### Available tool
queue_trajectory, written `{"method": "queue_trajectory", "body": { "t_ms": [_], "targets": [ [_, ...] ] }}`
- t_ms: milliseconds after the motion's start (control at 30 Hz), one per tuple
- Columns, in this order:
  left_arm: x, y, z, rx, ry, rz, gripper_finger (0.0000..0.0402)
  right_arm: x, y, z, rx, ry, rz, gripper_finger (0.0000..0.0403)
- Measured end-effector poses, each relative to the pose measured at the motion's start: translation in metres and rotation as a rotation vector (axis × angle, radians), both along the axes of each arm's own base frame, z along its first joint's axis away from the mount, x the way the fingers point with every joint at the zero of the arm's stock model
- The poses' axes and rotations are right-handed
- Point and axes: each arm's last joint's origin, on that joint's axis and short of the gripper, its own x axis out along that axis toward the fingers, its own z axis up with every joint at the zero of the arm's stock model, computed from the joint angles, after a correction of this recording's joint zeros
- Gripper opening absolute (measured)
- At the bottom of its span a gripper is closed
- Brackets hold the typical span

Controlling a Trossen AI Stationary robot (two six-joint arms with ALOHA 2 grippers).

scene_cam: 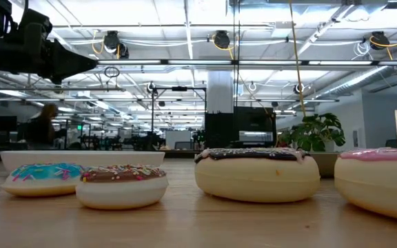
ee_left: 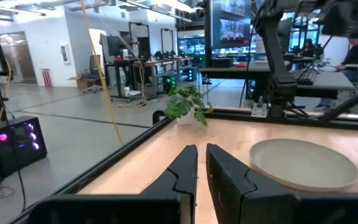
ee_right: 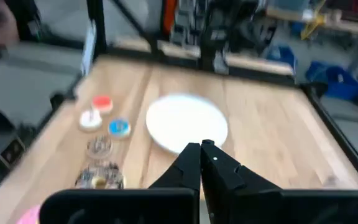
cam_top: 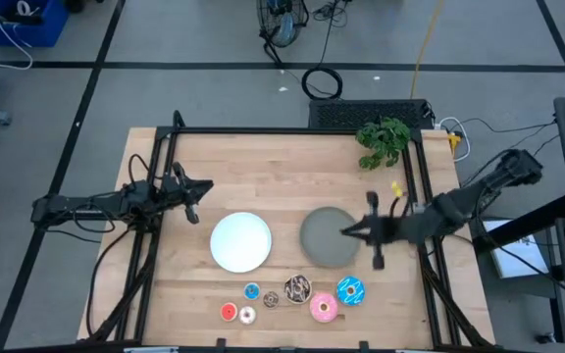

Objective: Pick & Place donuts
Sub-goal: Put the large blue donut on the gray plate

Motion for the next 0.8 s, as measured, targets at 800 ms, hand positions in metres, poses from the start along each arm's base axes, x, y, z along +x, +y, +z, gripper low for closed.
{"method": "queue_trajectory", "body": {
  "t_ms": [800],
  "targets": [
    [0.0,0.001,0.0,-0.011,-0.009,0.019,0.0042,0.026,0.076,-0.021,0.068,0.795,-0.424,0.0]
  ]
}}
